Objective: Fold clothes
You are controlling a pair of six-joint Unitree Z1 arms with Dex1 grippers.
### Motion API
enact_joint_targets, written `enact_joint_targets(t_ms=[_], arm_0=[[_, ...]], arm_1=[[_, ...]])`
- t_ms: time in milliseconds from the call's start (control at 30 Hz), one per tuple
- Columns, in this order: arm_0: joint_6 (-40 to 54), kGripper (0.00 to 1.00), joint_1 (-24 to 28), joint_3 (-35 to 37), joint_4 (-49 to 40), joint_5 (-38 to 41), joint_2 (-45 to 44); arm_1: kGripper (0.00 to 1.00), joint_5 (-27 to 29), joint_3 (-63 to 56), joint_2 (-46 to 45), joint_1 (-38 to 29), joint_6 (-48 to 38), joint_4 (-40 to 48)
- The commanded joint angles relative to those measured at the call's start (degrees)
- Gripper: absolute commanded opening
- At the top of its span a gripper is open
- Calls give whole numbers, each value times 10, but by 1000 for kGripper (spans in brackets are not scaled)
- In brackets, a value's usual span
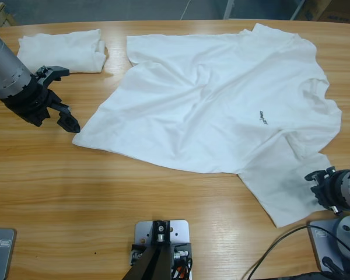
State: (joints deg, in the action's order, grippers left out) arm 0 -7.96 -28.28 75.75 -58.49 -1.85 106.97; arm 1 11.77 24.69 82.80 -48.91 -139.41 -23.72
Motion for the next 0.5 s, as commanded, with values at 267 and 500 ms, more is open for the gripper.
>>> enact_joint_targets(t_ms=[267,500], arm_0=[[6,973,4,-19,-3,7,27],[-21,969,39,-78,67,99,28]], arm_1=[[945,-30,-14,25,3,-24,-4],[927,-31,-19,30,3,-20,15]])
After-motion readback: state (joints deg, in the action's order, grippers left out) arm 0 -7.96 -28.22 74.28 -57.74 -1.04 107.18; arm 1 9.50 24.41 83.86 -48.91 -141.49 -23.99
